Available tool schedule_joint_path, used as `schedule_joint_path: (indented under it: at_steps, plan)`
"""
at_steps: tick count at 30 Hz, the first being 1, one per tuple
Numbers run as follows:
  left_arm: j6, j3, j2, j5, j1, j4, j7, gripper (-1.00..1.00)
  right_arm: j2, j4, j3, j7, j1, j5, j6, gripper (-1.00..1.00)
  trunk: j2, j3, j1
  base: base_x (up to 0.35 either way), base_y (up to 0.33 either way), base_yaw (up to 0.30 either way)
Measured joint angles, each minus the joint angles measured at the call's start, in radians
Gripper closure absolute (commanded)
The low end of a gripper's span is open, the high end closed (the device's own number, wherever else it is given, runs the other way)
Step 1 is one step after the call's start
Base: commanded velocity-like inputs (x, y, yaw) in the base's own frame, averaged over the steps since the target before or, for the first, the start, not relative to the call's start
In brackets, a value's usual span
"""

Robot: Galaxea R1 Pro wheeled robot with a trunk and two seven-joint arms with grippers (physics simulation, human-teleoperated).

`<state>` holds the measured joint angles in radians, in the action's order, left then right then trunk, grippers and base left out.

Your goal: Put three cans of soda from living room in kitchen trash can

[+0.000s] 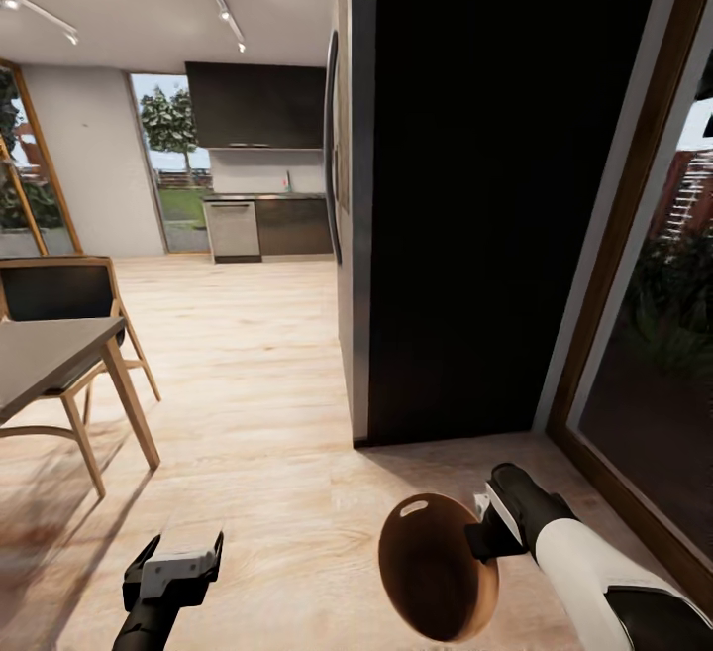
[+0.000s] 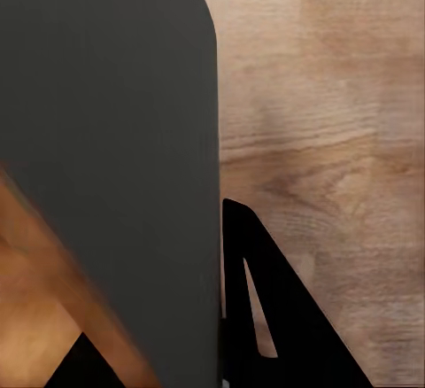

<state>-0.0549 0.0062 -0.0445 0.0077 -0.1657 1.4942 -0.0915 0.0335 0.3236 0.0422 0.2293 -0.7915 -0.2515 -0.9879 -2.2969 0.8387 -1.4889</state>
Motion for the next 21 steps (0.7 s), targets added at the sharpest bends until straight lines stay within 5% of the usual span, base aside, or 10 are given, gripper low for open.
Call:
schedule_joint_path:
  at_steps: [21]
  plan:
    - [-0.003,0.0,0.0,0.0,-0.001,0.002,-0.001,-1.0,-0.002,0.0,0.0,-0.001,0.006,-0.002,0.001,1.0,0.0,0.0,0.0,-0.042,0.0,0.046]
